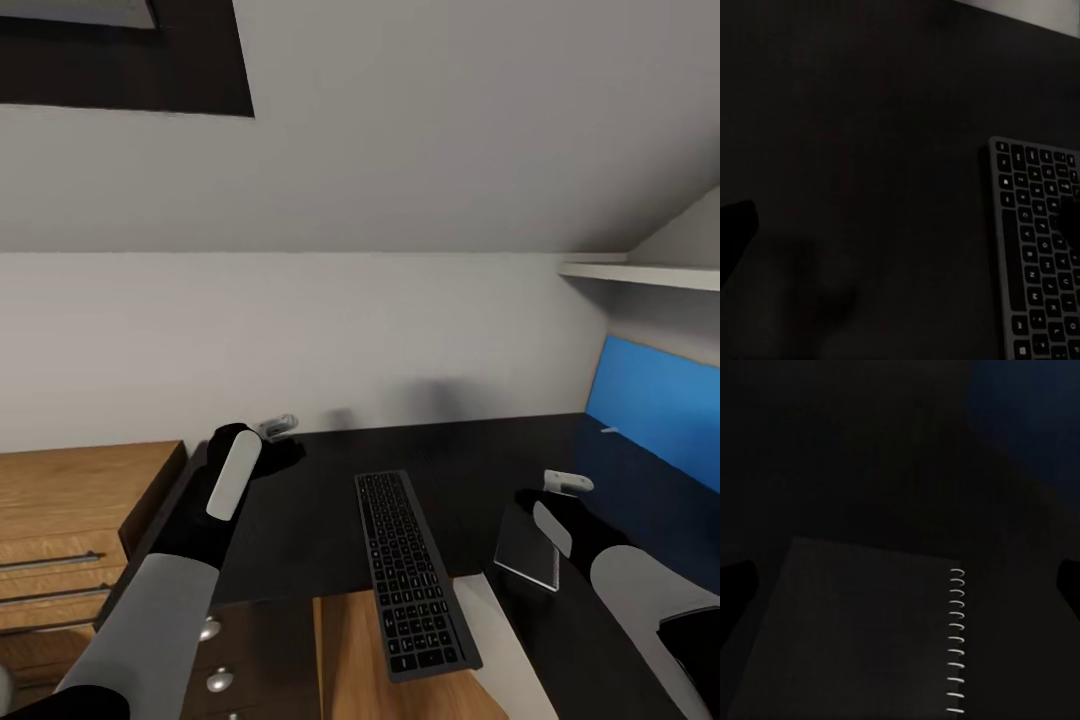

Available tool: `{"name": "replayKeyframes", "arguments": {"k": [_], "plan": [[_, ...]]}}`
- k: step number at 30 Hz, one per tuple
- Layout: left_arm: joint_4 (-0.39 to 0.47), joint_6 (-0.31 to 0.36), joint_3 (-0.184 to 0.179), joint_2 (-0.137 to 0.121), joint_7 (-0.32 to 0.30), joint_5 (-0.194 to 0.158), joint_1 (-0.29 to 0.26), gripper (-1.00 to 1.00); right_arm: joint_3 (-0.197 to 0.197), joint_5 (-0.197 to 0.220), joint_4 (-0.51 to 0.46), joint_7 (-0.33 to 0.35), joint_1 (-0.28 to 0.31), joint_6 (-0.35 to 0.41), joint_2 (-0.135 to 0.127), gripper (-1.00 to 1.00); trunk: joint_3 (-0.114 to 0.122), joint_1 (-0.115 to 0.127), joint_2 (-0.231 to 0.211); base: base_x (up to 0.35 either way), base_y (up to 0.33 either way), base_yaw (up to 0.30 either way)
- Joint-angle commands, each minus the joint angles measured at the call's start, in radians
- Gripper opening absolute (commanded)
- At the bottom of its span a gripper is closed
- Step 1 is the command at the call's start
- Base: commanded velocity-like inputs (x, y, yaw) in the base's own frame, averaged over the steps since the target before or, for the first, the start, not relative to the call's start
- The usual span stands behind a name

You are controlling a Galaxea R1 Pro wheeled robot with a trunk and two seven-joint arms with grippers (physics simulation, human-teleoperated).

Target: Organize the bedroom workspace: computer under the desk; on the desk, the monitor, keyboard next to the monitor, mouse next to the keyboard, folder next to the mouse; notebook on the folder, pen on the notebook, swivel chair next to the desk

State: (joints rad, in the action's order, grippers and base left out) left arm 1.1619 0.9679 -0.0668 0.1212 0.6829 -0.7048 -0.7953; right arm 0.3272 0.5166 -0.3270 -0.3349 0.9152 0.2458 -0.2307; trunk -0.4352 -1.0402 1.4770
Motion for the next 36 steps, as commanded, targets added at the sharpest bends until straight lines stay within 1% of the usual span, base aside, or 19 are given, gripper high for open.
{"name": "replayKeyframes", "arguments": {"k": [1, 10, 14, 15, 16, 17, 18, 19, 20, 21, 22, 23, 24, 26, 30, 34, 36], "plan": [[0.001, 0.001, -0.001, 0.0, 0.01, -0.01, -0.001, 1.0, 0.009, 0.007, -0.003, -0.006, 0.001, 0.006, -0.001, 1.0, -0.004, -0.004, 0.008, 0.0, 0.0, 0.0], [-0.003, 0.004, 0.001, 0.001, 0.011, -0.012, -0.001, 1.0, 0.011, 0.007, -0.003, -0.006, 0.001, 0.006, -0.001, 1.0, -0.033, -0.038, 0.071, 0.0, 0.0, 0.0], [-0.033, 0.015, -0.002, 0.0, 0.01, -0.013, -0.005, 1.0, 0.012, 0.006, -0.003, -0.006, 0.001, 0.006, -0.001, 1.0, -0.045, -0.054, 0.099, 0.0, 0.0, 0.0], [-0.07, 0.025, -0.003, -0.001, 0.01, -0.013, -0.031, 1.0, 0.012, 0.006, -0.003, -0.006, 0.001, 0.006, -0.001, 1.0, -0.048, -0.058, 0.106, 0.0, 0.0, 0.0], [-0.123, 0.032, -0.003, -0.002, 0.01, -0.013, -0.071, 1.0, 0.012, 0.005, -0.003, -0.006, 0.001, 0.006, -0.001, 1.0, -0.051, -0.061, 0.113, 0.0, 0.0, 0.0], [-0.153, 0.034, -0.003, -0.003, 0.009, -0.013, -0.093, 1.0, 0.012, 0.005, -0.003, -0.006, 0.001, 0.006, -0.001, 1.0, -0.055, -0.065, 0.12, 0.0, 0.0, 0.0], [-0.219, 0.038, -0.003, -0.003, 0.009, -0.016, -0.14, 1.0, 0.012, 0.005, -0.003, -0.006, 0.001, 0.006, -0.001, 1.0, -0.058, -0.069, 0.127, 0.0, 0.0, 0.0], [-0.253, 0.039, -0.003, -0.004, 0.008, -0.019, -0.165, 1.0, 0.012, 0.005, -0.003, -0.006, 0.001, 0.006, -0.001, 1.0, -0.061, -0.073, 0.134, 0.0, 0.0, 0.0], [-0.324, 0.04, -0.003, -0.004, 0.009, -0.031, -0.222, 1.0, 0.012, 0.005, -0.003, -0.006, 0.001, 0.006, -0.001, 1.0, -0.064, -0.077, 0.141, 0.0, 0.0, 0.0], [-0.36, 0.04, -0.003, -0.004, 0.009, -0.04, -0.252, 1.0, 0.013, 0.005, -0.003, -0.006, 0.001, 0.006, -0.001, 1.0, -0.067, -0.081, 0.148, 0.0, 0.0, 0.0], [-0.537, 0.041, 0.002, -0.004, 0.01, -0.11, -0.407, 1.0, 0.013, 0.005, -0.002, -0.005, 0.001, 0.006, 0.0, 1.0, -0.07, -0.084, 0.155, 0.0, 0.0, 0.0], [-0.591, 0.04, 0.002, -0.004, 0.011, -0.143, -0.462, 1.0, 0.013, 0.005, -0.002, -0.003, 0.001, 0.006, 0.0, 1.0, -0.073, -0.088, 0.162, 0.0, 0.0, 0.0], [-0.612, 0.04, 0.003, -0.004, 0.011, -0.158, -0.487, 1.0, 0.013, 0.005, -0.002, -0.002, 0.001, 0.006, 0.0, 1.0, -0.077, -0.092, 0.169, 0.0, 0.0, 0.0], [-0.668, 0.04, 0.004, -0.003, 0.013, -0.204, -0.567, 1.0, 0.011, 0.007, -0.002, 0.015, 0.0, 0.006, 0.0, 1.0, -0.083, -0.1, 0.183, 0.0, 0.0, 0.0], [-0.68, 0.039, 0.004, -0.002, 0.013, -0.221, -0.597, 1.0, 0.008, 0.011, -0.003, 0.041, 0.0, 0.006, -0.001, 1.0, -0.095, -0.115, 0.211, 0.0, 0.0, 0.0], [-0.681, 0.036, 0.006, -0.004, 0.009, -0.226, -0.607, 1.0, 0.005, 0.015, -0.003, 0.06, 0.001, 0.005, -0.004, 1.0, -0.095, -0.115, 0.211, 0.0, 0.0, 0.0], [-0.682, 0.035, 0.007, -0.012, 0.006, -0.226, -0.609, 1.0, -0.003, 0.017, -0.004, 0.063, 0.001, 0.002, -0.006, 1.0, -0.095, -0.115, 0.211, 0.0, 0.0, 0.0]]}}
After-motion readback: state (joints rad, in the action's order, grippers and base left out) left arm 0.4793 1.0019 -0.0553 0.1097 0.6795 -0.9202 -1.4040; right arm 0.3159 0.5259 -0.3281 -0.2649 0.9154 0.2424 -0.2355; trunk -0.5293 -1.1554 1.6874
